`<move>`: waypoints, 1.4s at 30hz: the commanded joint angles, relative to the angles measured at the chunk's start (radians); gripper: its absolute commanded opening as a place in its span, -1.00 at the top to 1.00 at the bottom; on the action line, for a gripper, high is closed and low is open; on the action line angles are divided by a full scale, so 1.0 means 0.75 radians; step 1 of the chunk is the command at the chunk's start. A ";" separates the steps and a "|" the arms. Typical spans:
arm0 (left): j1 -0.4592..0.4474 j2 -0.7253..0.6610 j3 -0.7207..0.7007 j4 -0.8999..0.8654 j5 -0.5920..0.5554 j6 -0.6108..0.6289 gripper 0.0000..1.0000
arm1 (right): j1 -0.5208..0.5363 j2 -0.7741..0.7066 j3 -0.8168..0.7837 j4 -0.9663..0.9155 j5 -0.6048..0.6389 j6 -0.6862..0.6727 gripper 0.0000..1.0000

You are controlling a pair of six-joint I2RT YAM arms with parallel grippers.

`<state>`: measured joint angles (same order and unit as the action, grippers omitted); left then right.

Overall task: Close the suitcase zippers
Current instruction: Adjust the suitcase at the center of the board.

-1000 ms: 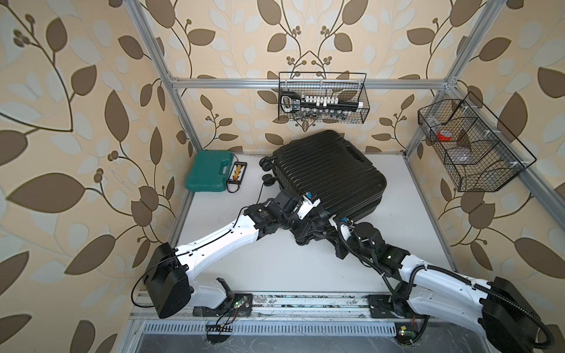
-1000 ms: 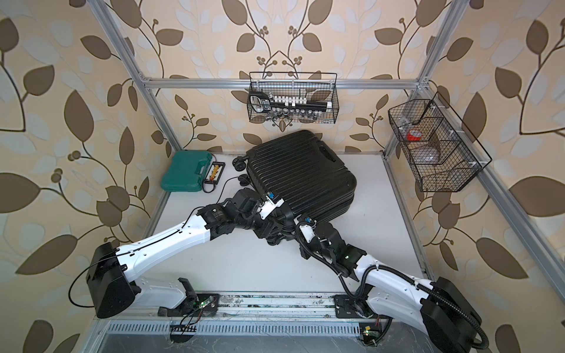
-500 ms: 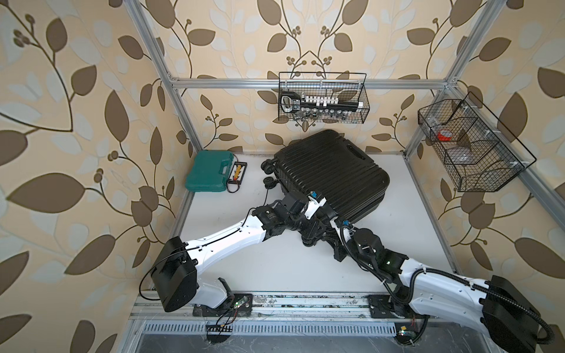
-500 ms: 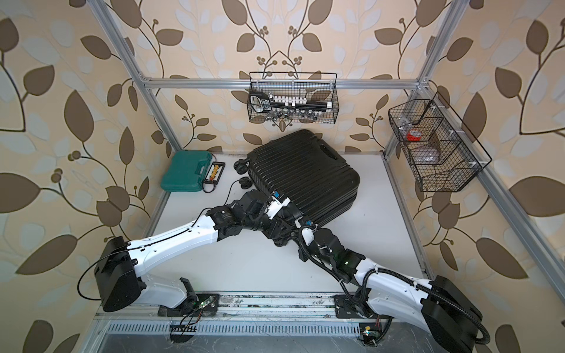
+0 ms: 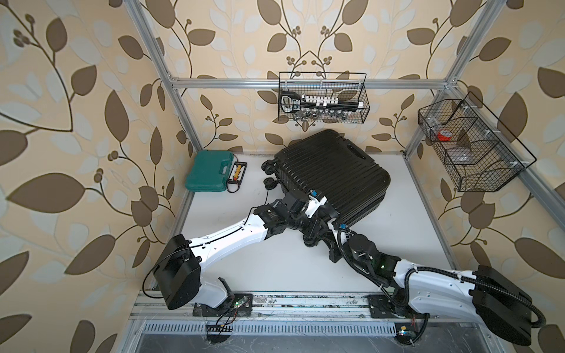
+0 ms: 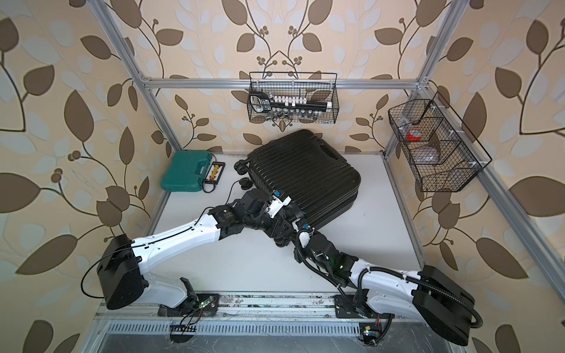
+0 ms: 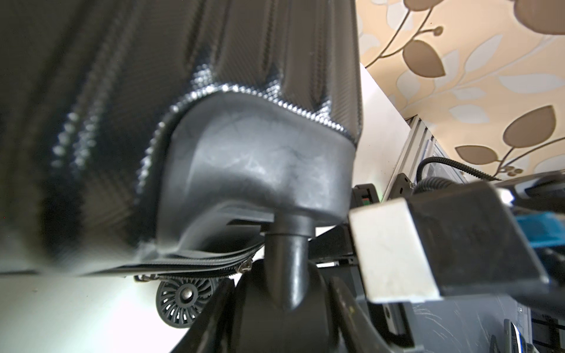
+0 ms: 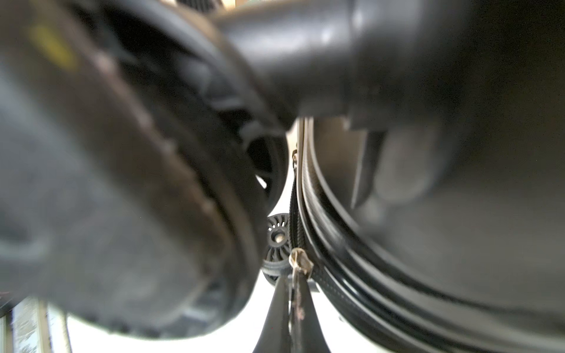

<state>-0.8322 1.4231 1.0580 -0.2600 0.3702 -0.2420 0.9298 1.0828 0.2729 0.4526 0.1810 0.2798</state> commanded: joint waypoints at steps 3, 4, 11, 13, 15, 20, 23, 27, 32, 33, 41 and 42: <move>-0.017 0.015 0.062 0.365 0.086 -0.040 0.45 | 0.092 0.030 0.065 0.223 -0.195 0.002 1.00; -0.018 0.015 0.065 0.346 0.079 -0.024 0.40 | 0.094 0.029 0.071 0.201 -0.159 0.007 1.00; -0.017 -0.120 0.032 0.169 -0.153 0.172 -0.63 | 0.095 -0.043 0.032 -0.029 0.111 0.061 1.00; -0.016 -0.170 0.039 0.102 -0.271 0.219 -0.79 | 0.094 -0.069 0.012 -0.075 0.153 0.084 1.00; -0.001 -0.202 0.067 0.019 -0.361 0.270 -0.89 | 0.091 -0.096 -0.008 -0.105 0.183 0.110 1.00; 0.210 -0.249 0.134 -0.123 -0.414 0.308 -0.98 | 0.089 -0.160 -0.049 -0.149 0.241 0.158 1.00; 0.413 -0.236 0.179 -0.177 -0.382 0.358 -0.97 | 0.085 -0.186 -0.053 -0.177 0.257 0.163 1.00; 0.640 -0.137 0.282 -0.251 -0.331 0.516 -0.98 | 0.076 -0.201 -0.055 -0.184 0.252 0.159 1.00; 0.840 0.080 0.421 -0.290 -0.176 0.724 -0.97 | 0.069 -0.185 -0.044 -0.176 0.221 0.147 1.00; 0.860 0.116 0.439 -0.289 -0.144 0.766 -0.96 | 0.069 -0.181 -0.041 -0.172 0.214 0.143 1.00; 0.913 0.452 0.650 -0.289 -0.042 1.037 -0.86 | 0.064 -0.135 -0.012 -0.164 0.184 0.132 1.00; 0.915 0.489 0.684 -0.302 -0.046 1.050 -0.84 | 0.064 -0.132 -0.009 -0.164 0.181 0.130 1.00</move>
<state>-0.1555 1.7554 1.4910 -0.4725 0.2890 0.4488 0.9829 0.9718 0.2478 0.3382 0.3328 0.3843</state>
